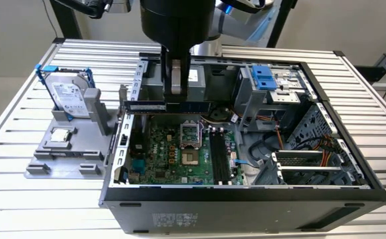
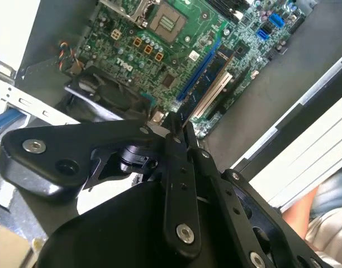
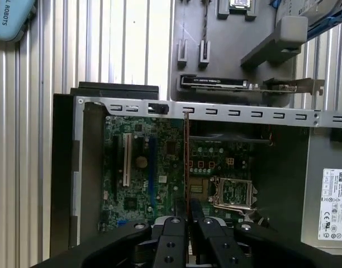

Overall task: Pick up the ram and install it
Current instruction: 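Pick up the ram and move it above insertion slot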

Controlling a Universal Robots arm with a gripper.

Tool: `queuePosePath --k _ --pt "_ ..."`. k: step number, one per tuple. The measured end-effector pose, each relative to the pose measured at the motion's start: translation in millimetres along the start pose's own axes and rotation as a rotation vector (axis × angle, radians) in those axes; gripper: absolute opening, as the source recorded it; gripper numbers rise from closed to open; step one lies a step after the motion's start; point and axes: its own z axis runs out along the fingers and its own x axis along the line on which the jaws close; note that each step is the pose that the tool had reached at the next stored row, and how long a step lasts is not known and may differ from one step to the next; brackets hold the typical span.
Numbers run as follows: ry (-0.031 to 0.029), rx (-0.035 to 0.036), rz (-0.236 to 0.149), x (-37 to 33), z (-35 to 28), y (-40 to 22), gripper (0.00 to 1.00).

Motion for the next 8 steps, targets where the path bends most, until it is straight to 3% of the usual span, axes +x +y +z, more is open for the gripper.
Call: queuePosePath --k 8 --pt "0.0001 0.0000 0.000 0.4 -0.3 -14.6 0.00"
